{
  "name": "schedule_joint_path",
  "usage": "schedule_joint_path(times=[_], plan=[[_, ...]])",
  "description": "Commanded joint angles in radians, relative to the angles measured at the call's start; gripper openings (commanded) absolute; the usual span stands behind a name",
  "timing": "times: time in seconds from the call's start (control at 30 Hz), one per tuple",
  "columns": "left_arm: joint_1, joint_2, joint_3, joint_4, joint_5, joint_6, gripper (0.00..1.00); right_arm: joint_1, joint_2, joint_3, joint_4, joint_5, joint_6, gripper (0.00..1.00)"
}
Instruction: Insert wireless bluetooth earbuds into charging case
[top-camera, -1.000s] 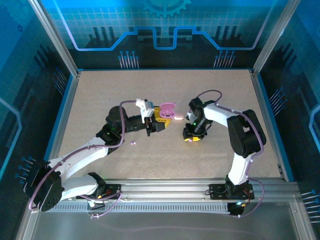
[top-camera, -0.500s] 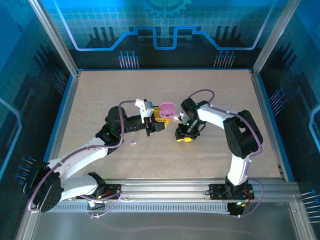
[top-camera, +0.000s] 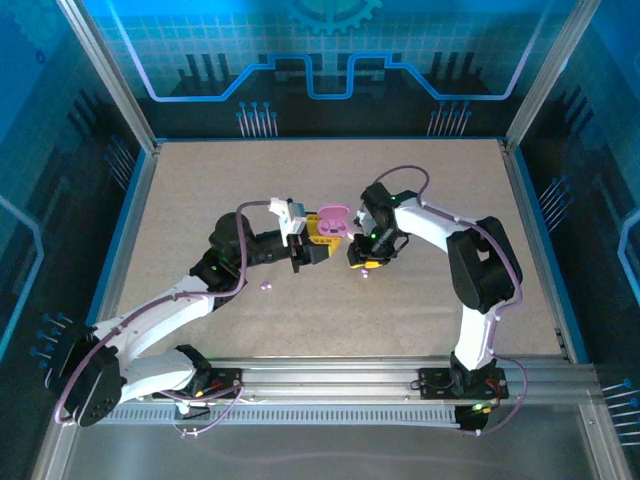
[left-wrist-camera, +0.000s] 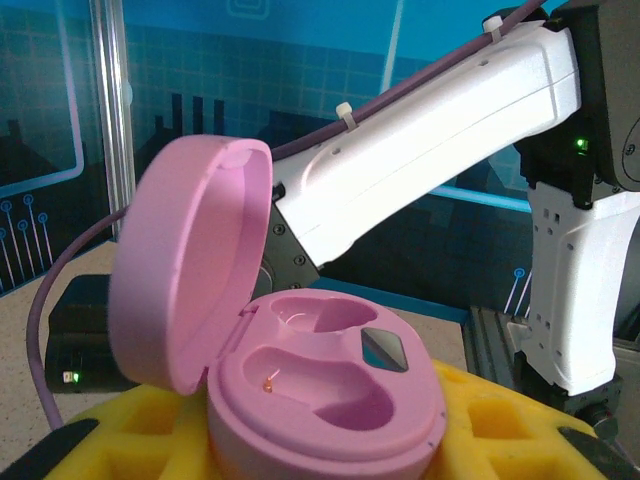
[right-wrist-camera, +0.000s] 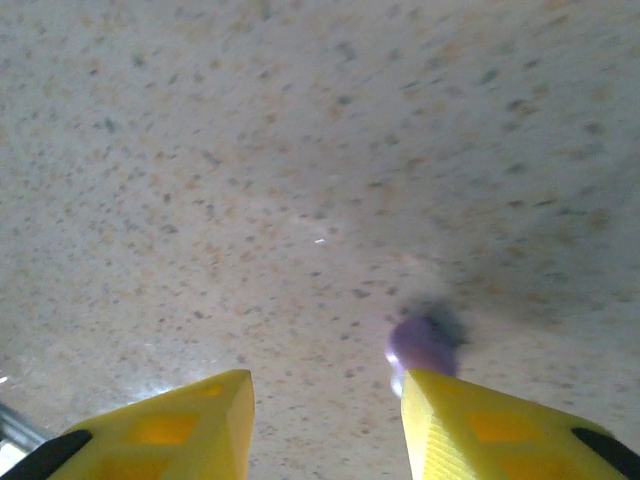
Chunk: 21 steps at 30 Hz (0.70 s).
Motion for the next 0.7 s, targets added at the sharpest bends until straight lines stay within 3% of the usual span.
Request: schedule_joint_path(times=[0.0, 0.33, 0.67], plan=[[-0.005, -0.032, -0.006, 0.003, -0.016, 0.019, 0.32, -0.025, 0.036, 0.018, -0.036, 0.047, -0.026, 0.45], [-0.003, -0.029, -0.005, -0.001, -0.014, 0.02, 0.32, -0.029, 0.093, -0.002, -0.005, -0.058, -0.052, 0.43], [-0.004, -0.023, -0.004, 0.005, -0.013, 0.015, 0.32, -0.009, -0.003, -0.041, 0.01, -0.111, -0.056, 0.39]])
